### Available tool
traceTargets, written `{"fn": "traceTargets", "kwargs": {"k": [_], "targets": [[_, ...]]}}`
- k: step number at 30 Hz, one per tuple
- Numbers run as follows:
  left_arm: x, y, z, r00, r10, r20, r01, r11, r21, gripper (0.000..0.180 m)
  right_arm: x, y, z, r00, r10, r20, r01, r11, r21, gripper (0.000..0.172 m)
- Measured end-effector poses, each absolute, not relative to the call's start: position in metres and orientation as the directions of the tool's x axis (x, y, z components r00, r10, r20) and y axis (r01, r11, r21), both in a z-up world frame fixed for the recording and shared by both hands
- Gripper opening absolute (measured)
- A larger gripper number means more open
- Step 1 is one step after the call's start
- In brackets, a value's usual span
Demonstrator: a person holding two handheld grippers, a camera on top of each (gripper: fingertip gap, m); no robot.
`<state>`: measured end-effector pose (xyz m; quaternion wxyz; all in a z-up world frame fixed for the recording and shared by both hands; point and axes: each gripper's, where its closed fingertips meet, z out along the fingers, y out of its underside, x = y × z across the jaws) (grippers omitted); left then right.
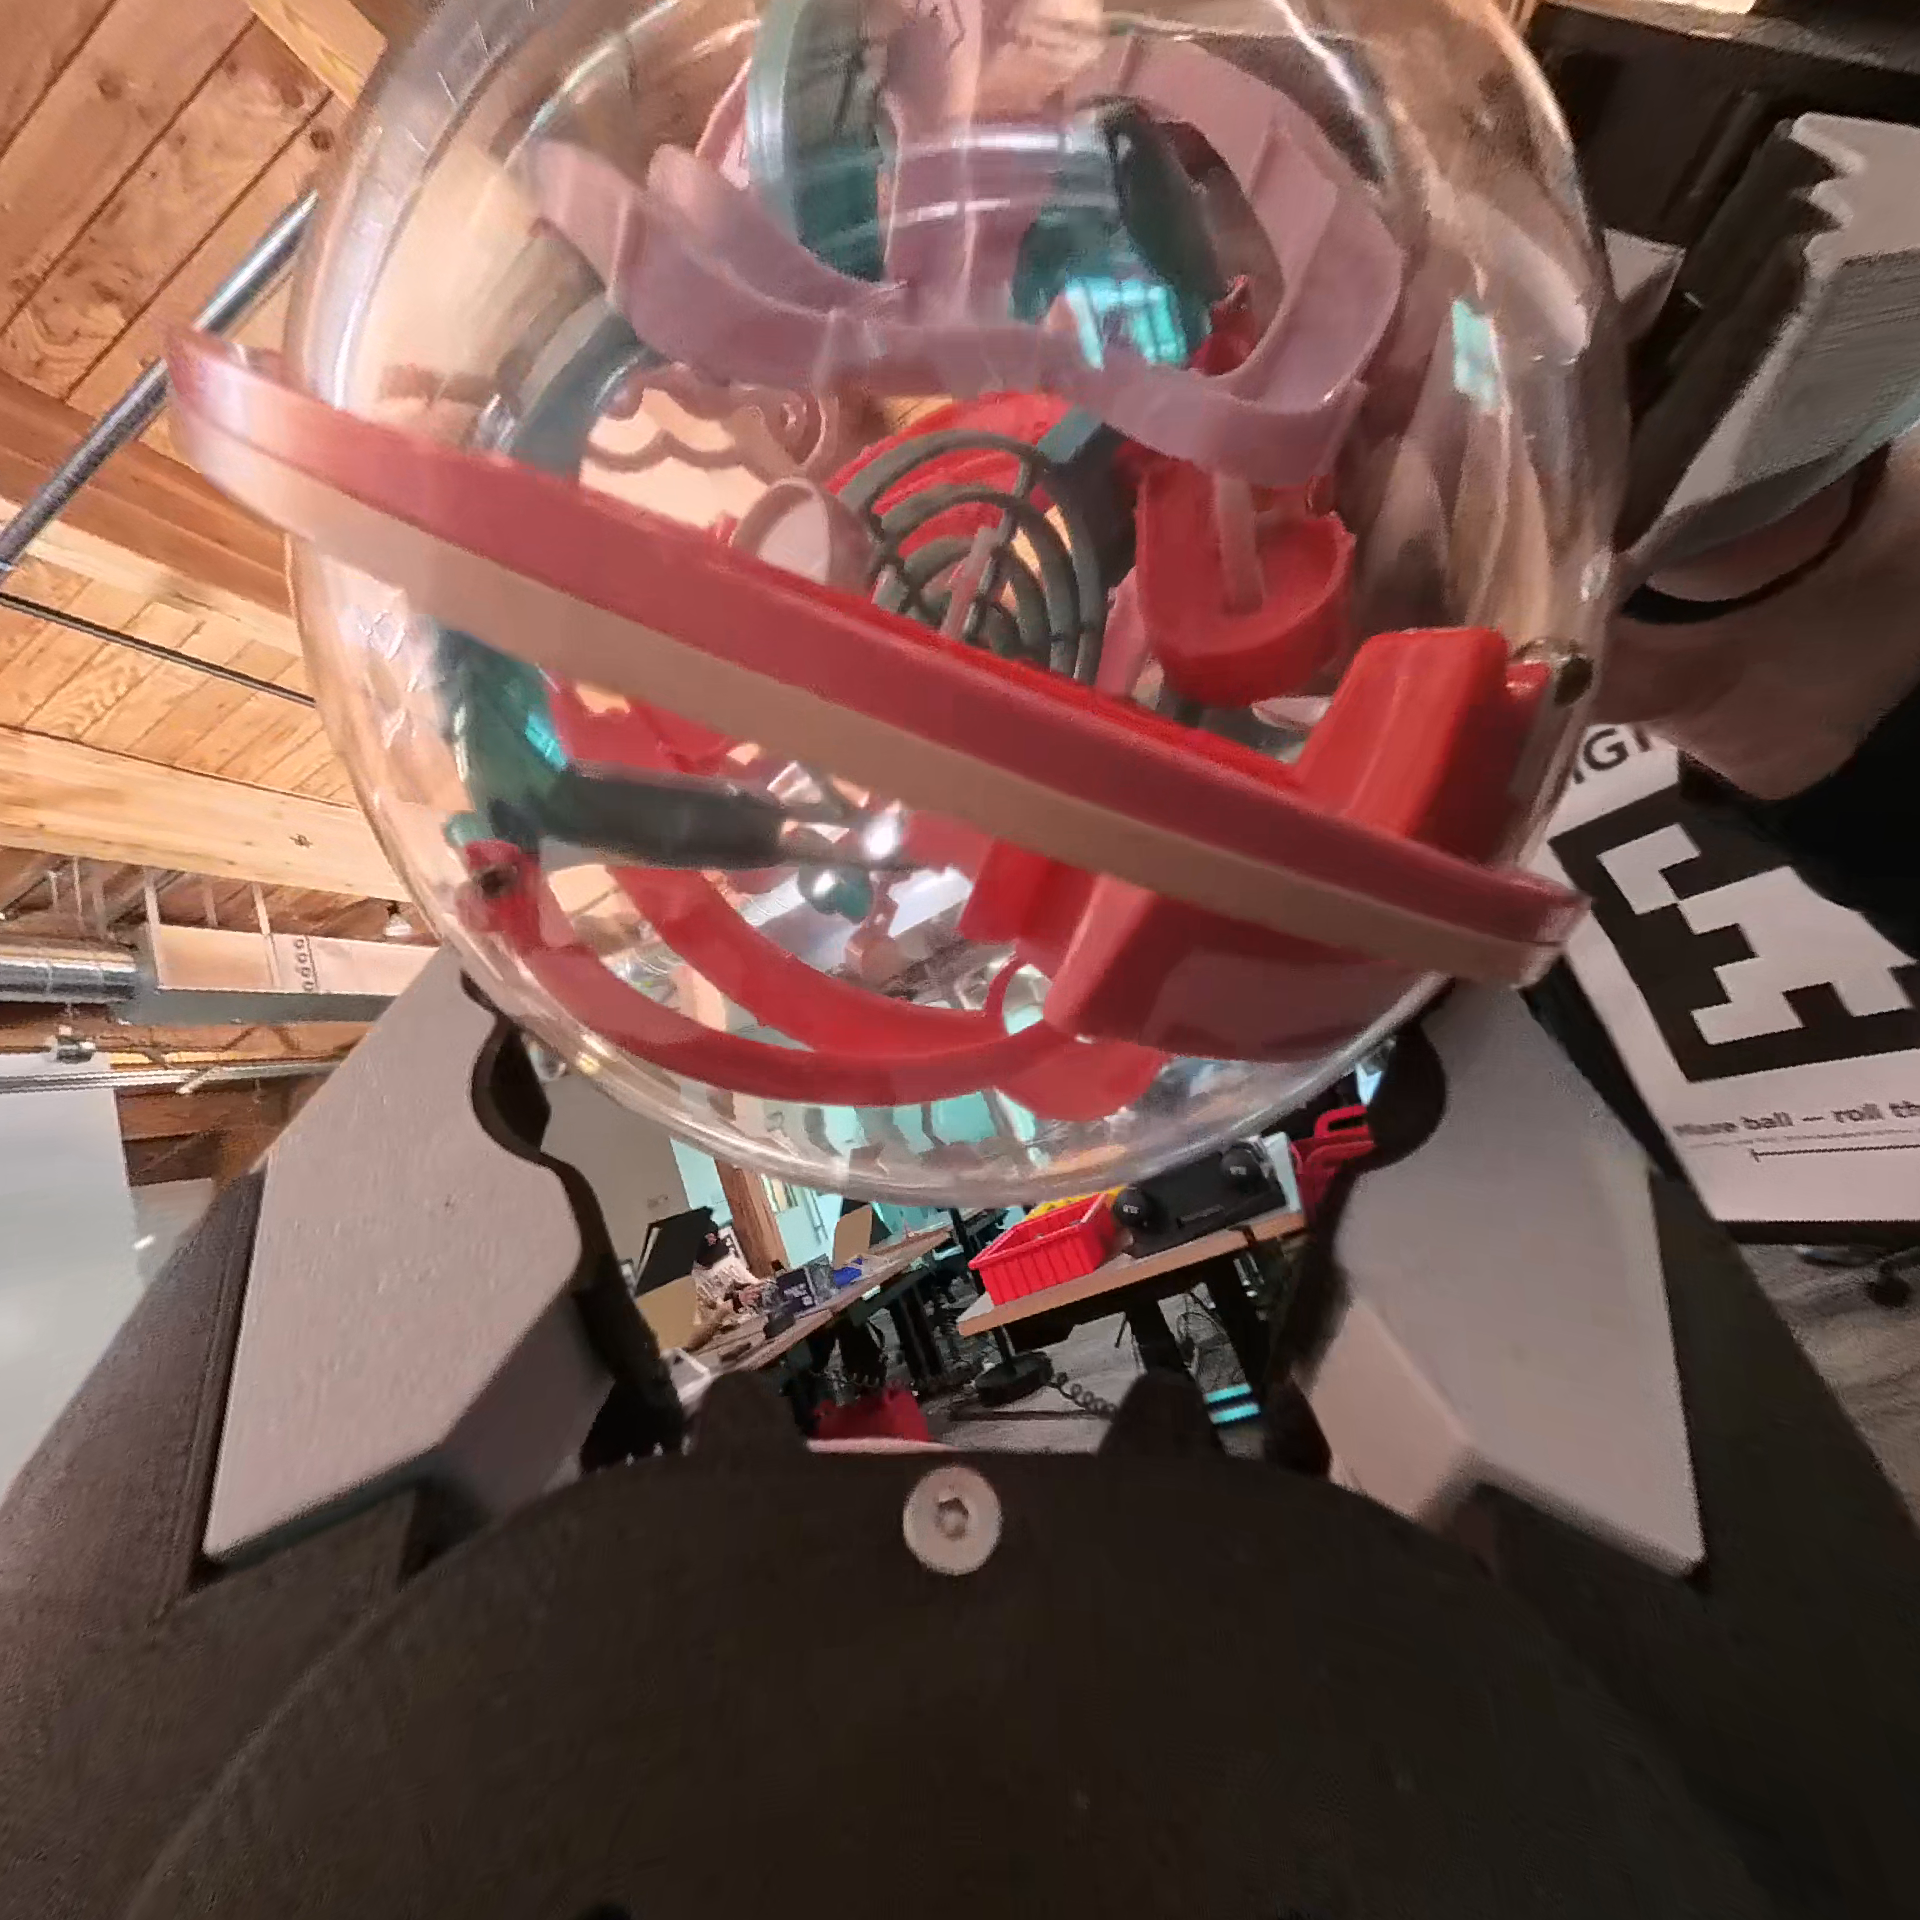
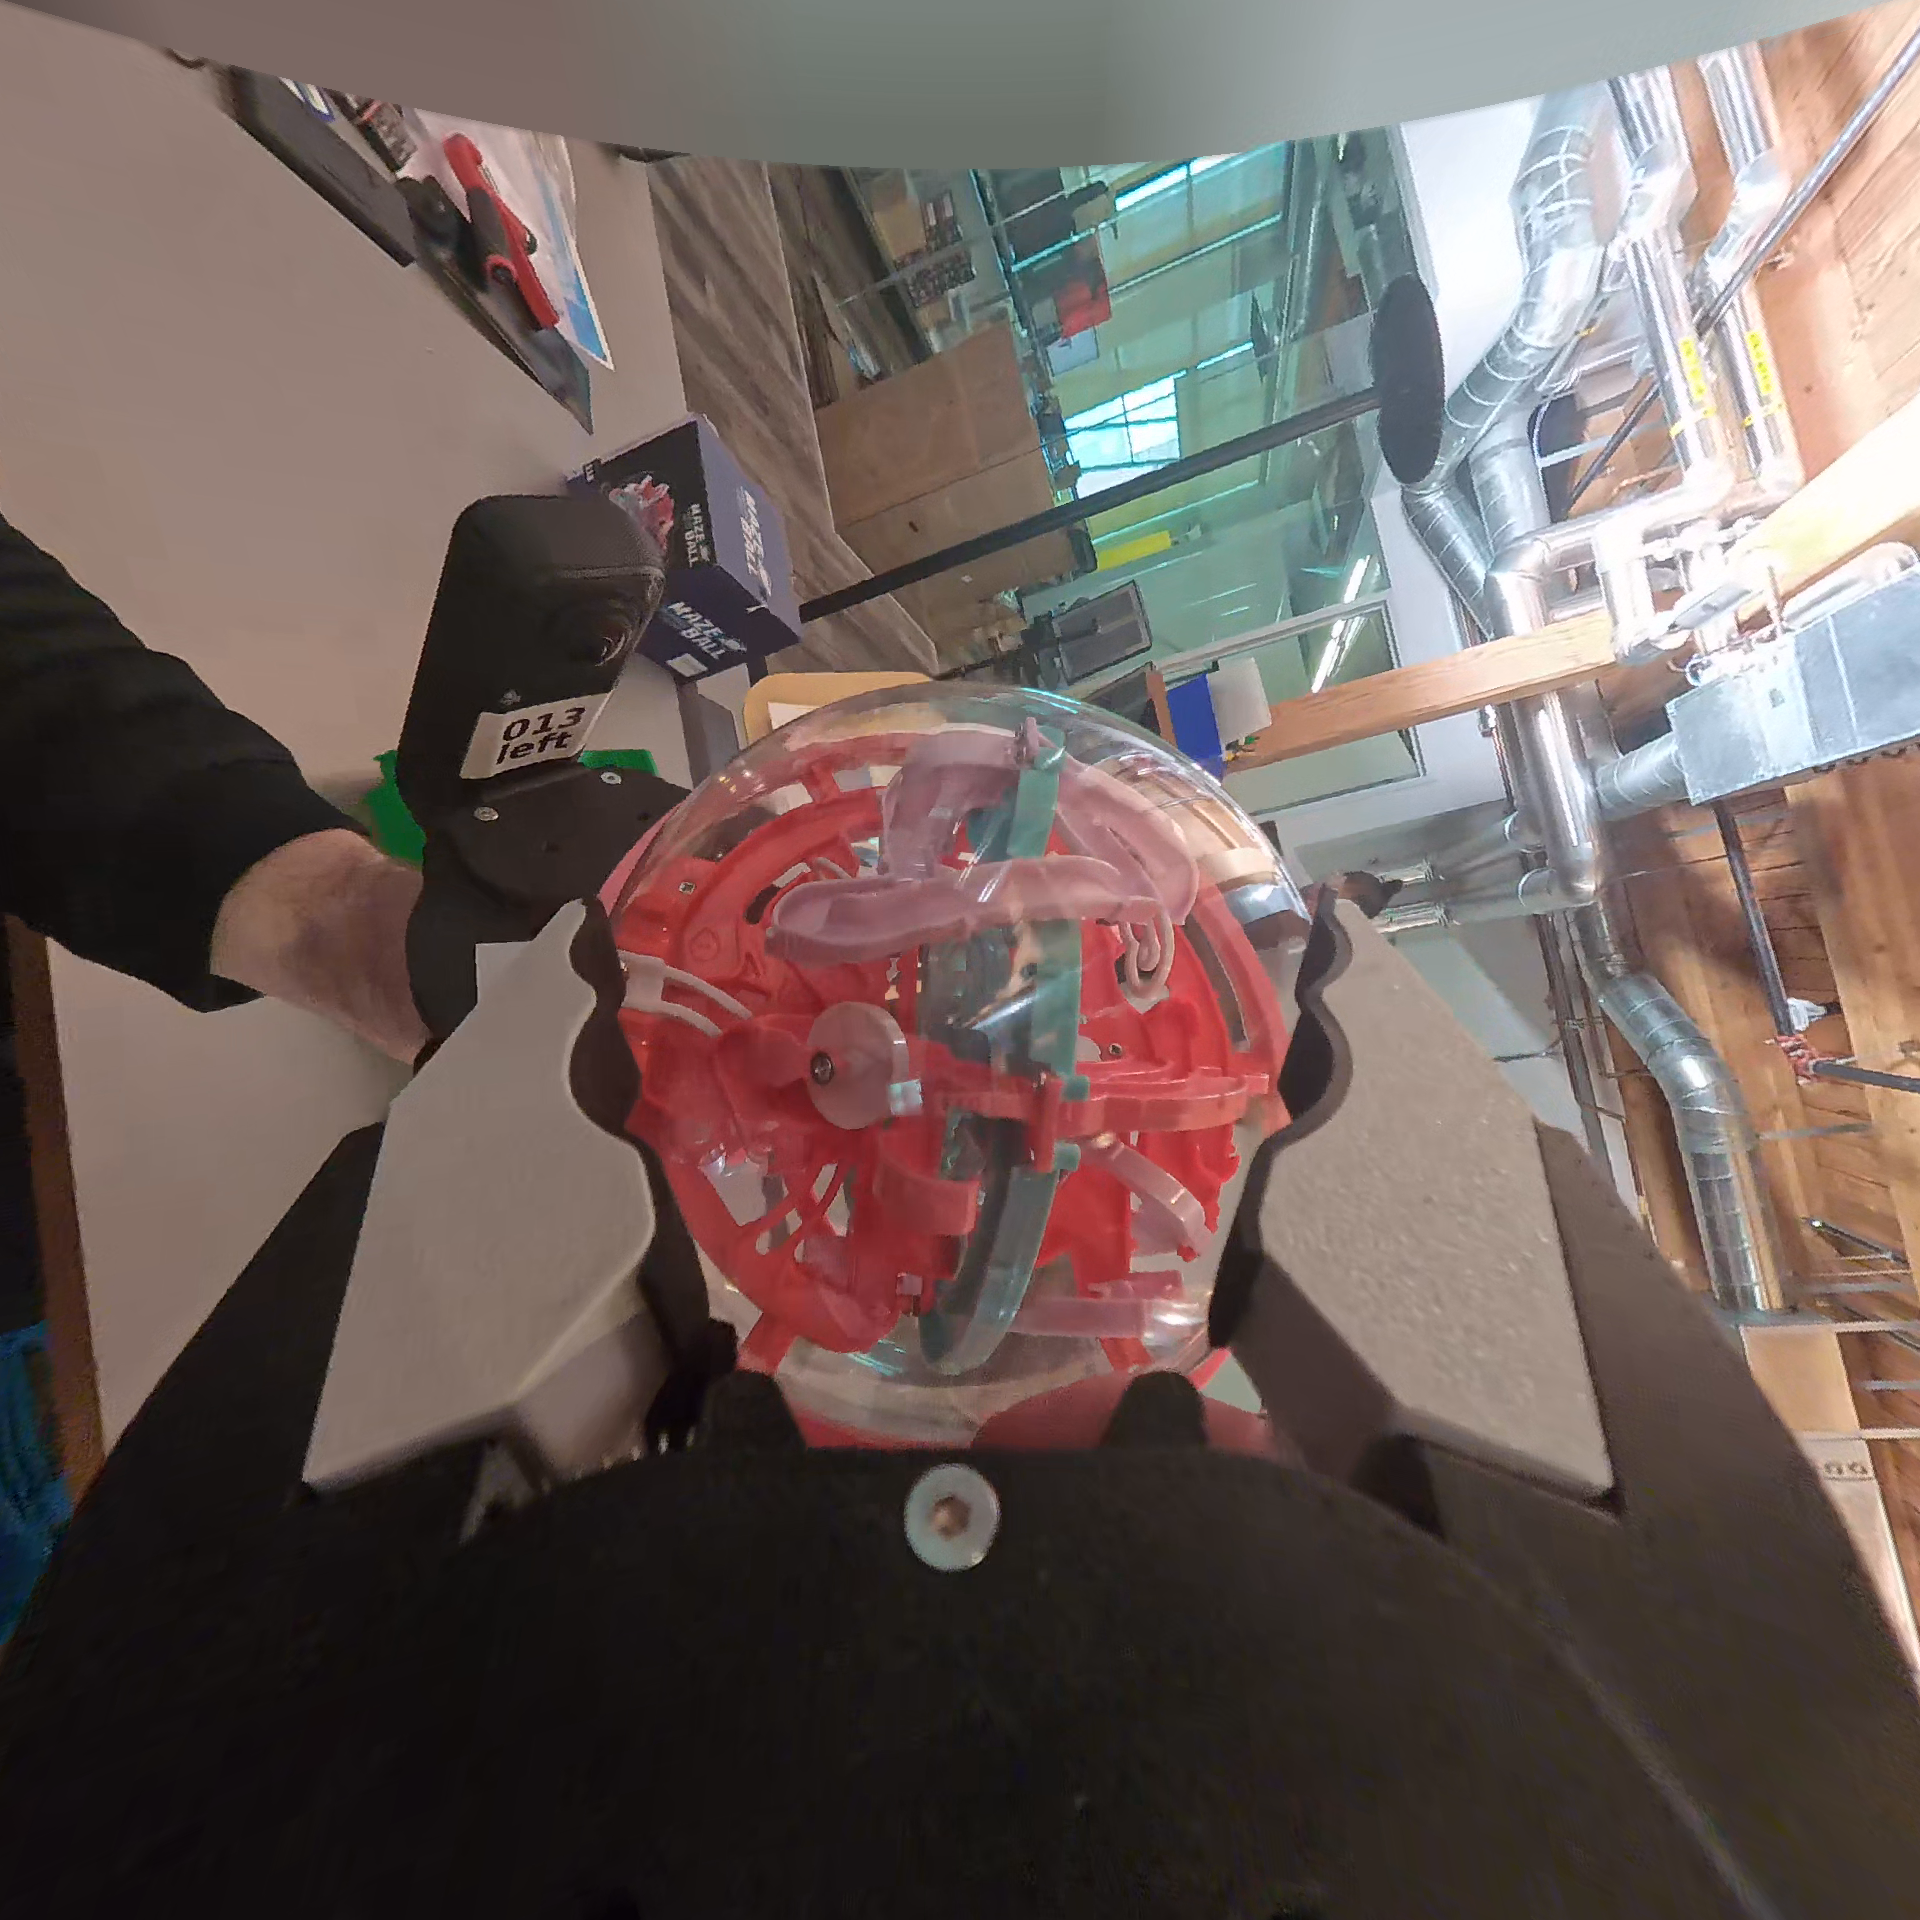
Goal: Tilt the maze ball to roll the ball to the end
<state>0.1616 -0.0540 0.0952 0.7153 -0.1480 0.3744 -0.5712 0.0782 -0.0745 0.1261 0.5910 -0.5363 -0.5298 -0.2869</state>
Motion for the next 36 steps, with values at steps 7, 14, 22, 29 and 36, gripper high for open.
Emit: {"fn": "traceTargets", "kwargs": {"k": [7, 14, 22, 29, 36], "targets": [[0.159, -0.06, 0.057, -0.007, -0.956, -0.292, 0.646, 0.219, -0.731, 0.157, 0.078, -0.075, 0.098, 0.372, 0.283, 0.884, 0.87, 0.227, -0.439, 0.127], [0.167, -0.062, 0.011, -0.083, -0.977, -0.197, 0.553, 0.119, -0.825, 0.158, 0.09, -0.069, 0.063, 0.492, 0.342, 0.8, 0.814, 0.145, -0.563, 0.127], [0.177, -0.063, -0.034, -0.147, -0.987, -0.059, 0.462, -0.016, -0.887, 0.158, 0.106, -0.059, 0.027, 0.603, 0.41, 0.684, 0.731, 0.058, -0.68, 0.127], [0.188, -0.056, -0.062, -0.179, -0.983, 0.029, 0.408, -0.101, -0.907, 0.158, 0.121, -0.046, 0.002, 0.64, 0.457, 0.618, 0.698, -0.009, -0.716, 0.127], [0.202, -0.043, -0.071, -0.186, -0.98, 0.066, 0.356, -0.13, -0.926, 0.157, 0.139, -0.031, -0.005, 0.648, 0.49, 0.583, 0.691, -0.055, -0.721, 0.127]]}}
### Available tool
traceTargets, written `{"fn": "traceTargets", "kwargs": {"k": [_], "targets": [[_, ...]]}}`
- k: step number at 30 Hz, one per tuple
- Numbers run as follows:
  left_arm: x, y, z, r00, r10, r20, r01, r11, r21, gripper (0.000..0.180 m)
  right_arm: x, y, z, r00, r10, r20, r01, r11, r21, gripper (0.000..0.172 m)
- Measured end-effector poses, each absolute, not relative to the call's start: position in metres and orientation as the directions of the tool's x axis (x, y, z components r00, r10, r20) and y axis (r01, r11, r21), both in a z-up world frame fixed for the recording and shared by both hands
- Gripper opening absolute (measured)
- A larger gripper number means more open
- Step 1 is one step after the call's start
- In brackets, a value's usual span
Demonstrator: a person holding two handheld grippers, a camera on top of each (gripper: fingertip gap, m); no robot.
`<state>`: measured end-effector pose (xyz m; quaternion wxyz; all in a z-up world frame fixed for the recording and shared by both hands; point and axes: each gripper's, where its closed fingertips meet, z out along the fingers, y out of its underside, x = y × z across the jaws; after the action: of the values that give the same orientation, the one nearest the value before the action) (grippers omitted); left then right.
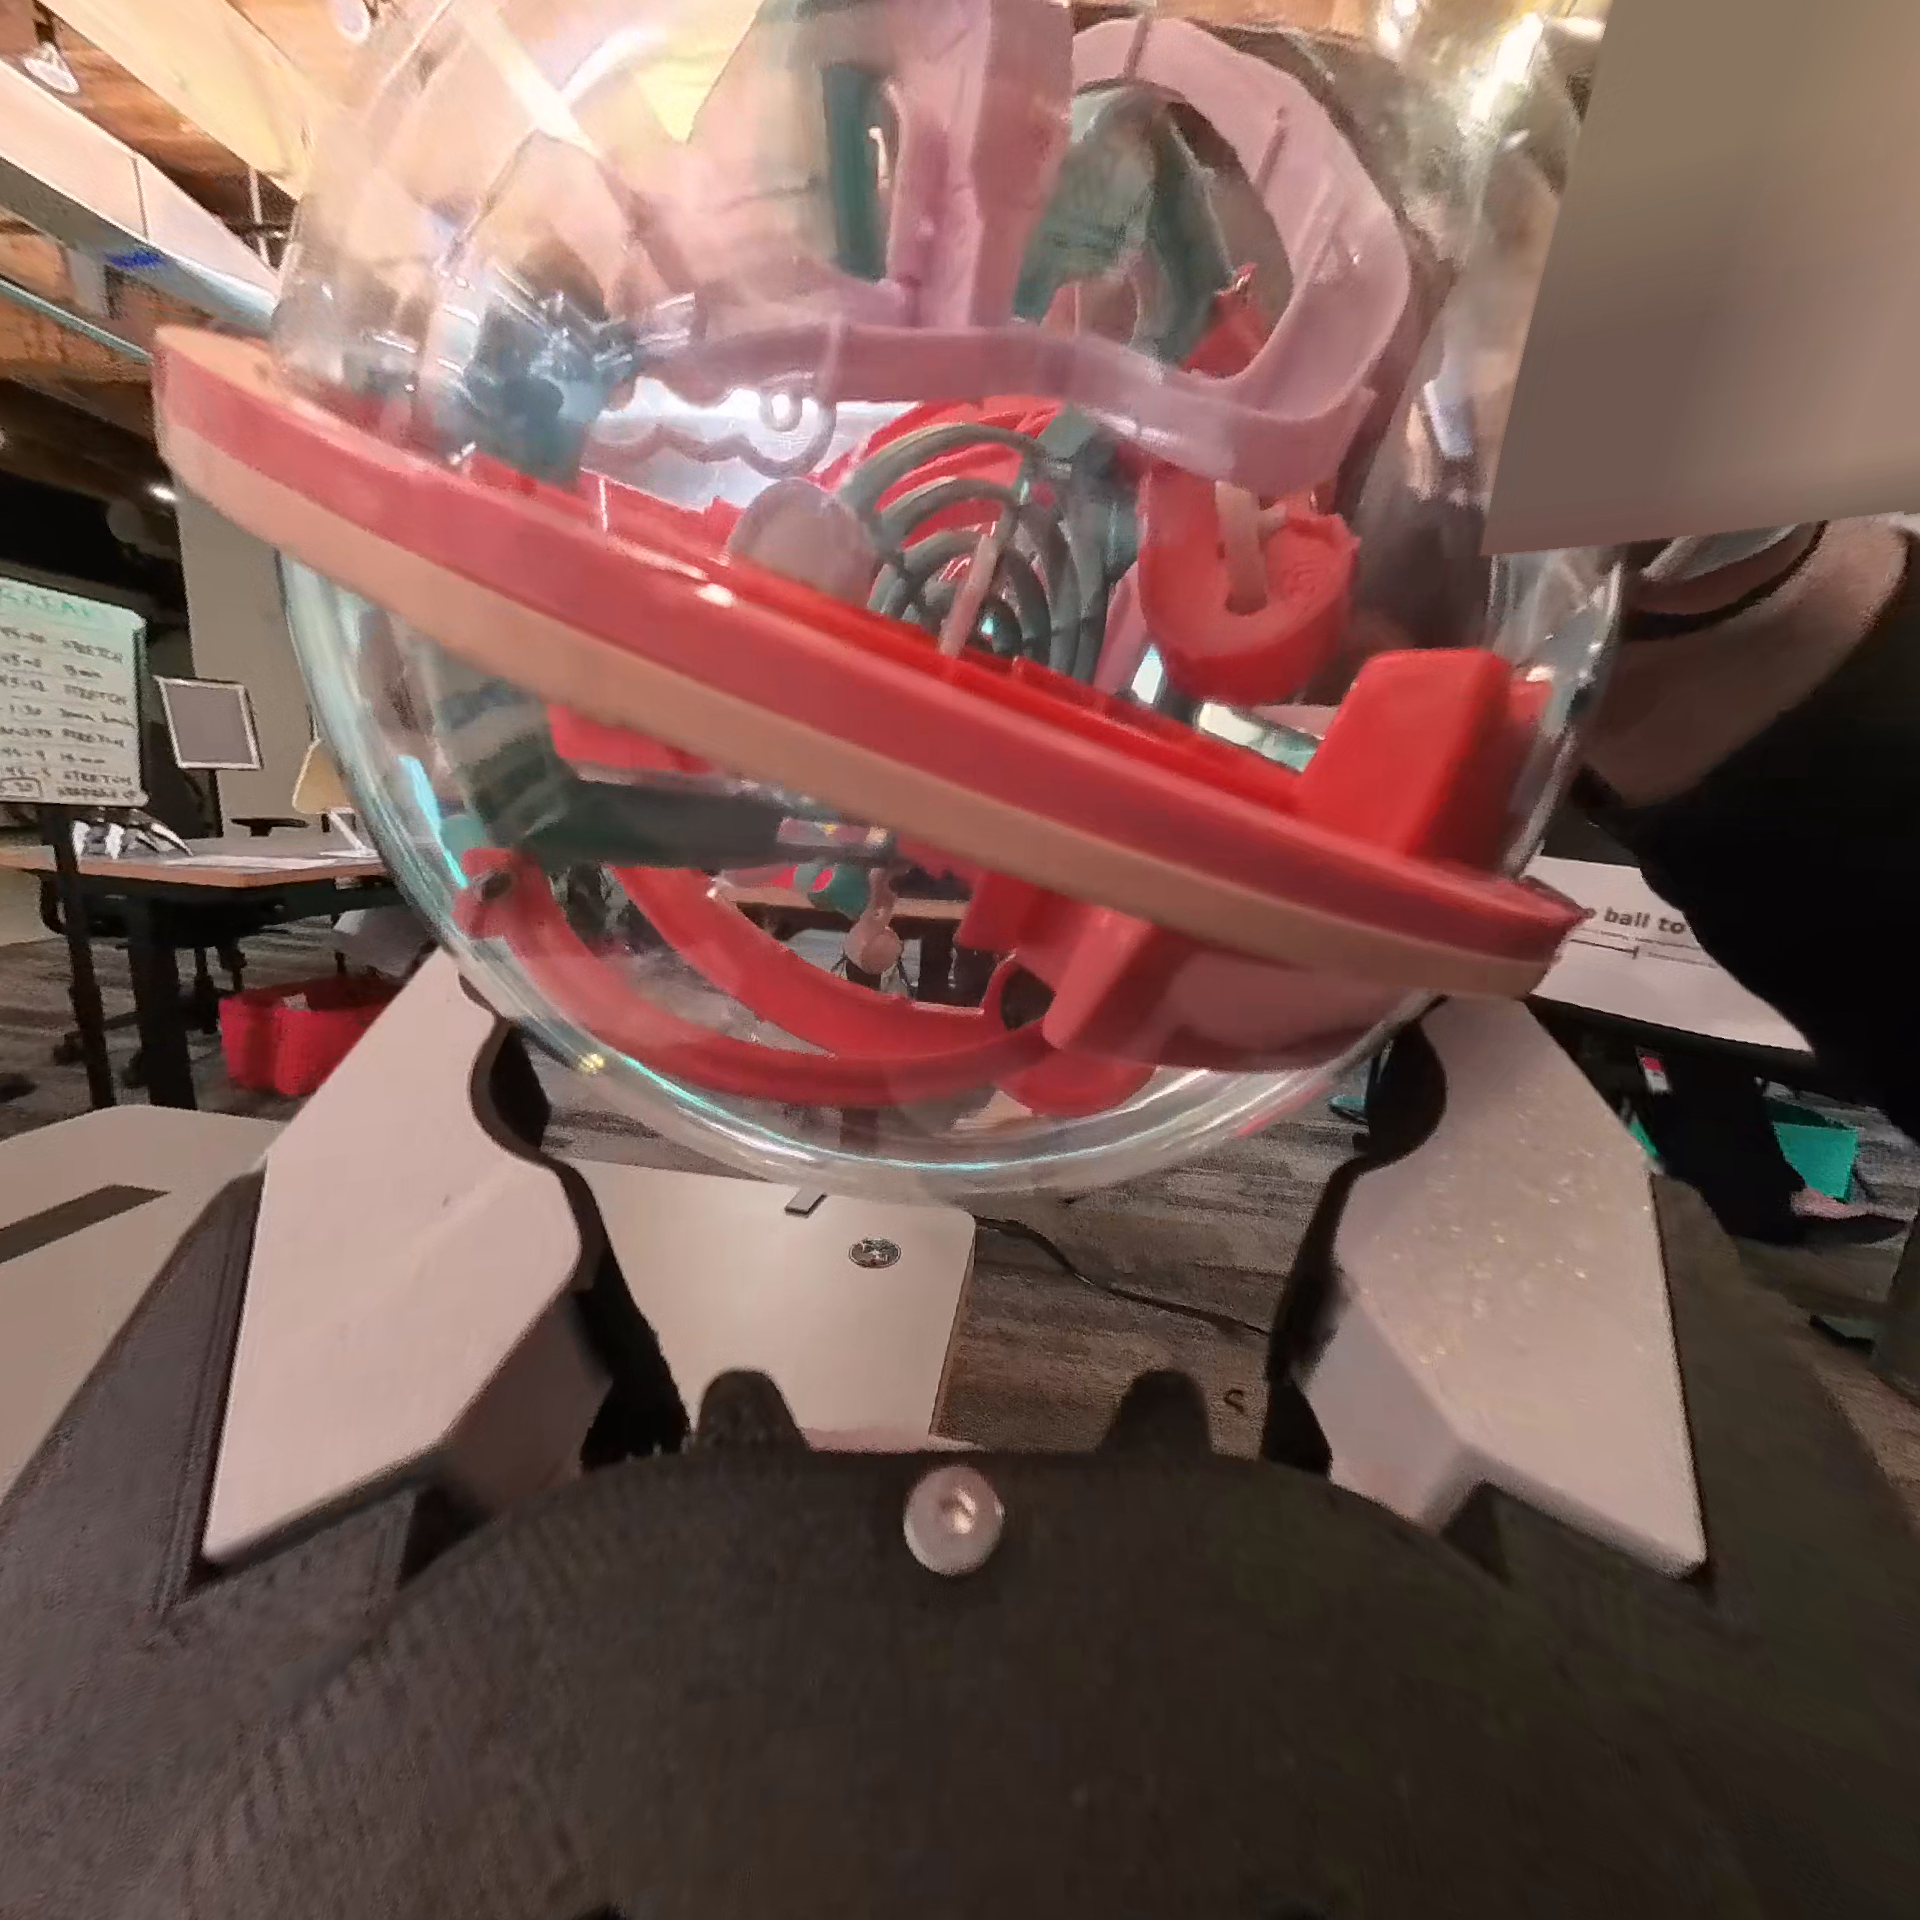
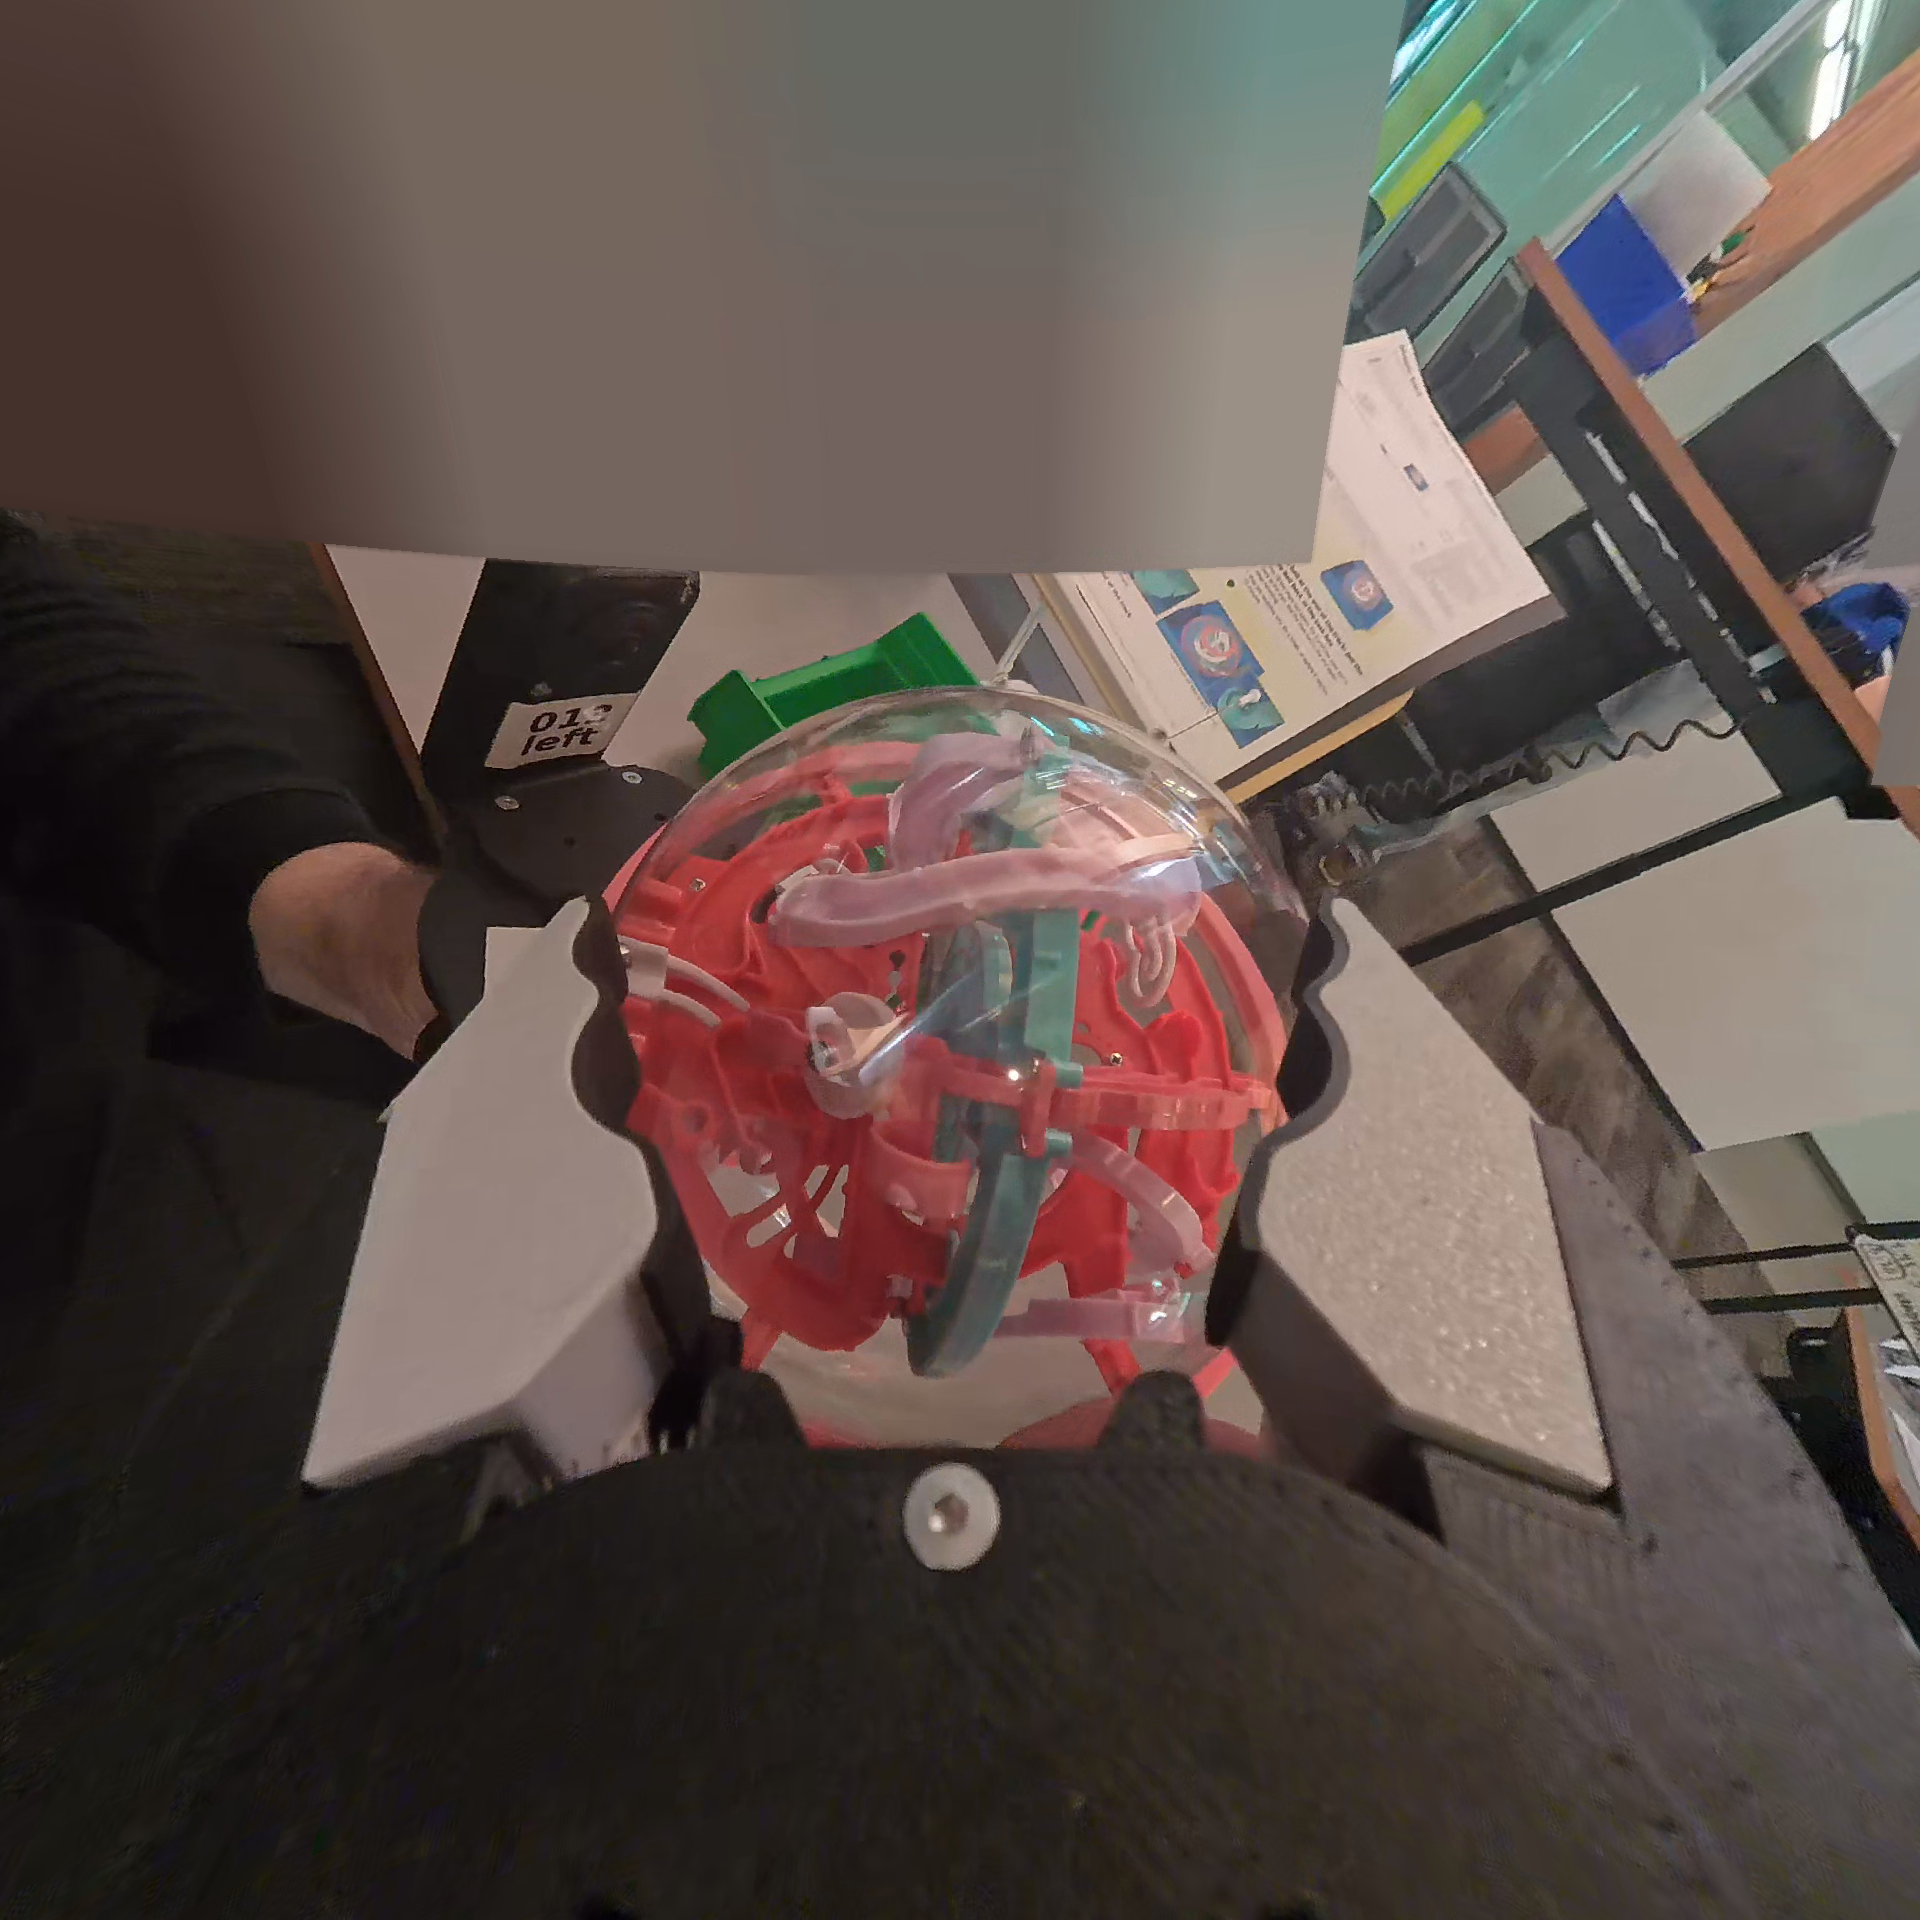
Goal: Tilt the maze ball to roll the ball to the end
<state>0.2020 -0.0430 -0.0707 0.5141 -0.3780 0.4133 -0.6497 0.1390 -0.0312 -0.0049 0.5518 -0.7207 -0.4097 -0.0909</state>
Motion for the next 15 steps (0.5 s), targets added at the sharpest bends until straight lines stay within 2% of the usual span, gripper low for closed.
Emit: {"fn": "traceTargets", "kwargs": {"k": [15], "targets": [[0.216, -0.026, -0.094, -0.196, -0.967, 0.16, 0.296, -0.214, -0.931, 0.158, 0.161, -0.009, -0.024, 0.71, 0.523, 0.472, 0.605, -0.11, -0.789, 0.126]]}}
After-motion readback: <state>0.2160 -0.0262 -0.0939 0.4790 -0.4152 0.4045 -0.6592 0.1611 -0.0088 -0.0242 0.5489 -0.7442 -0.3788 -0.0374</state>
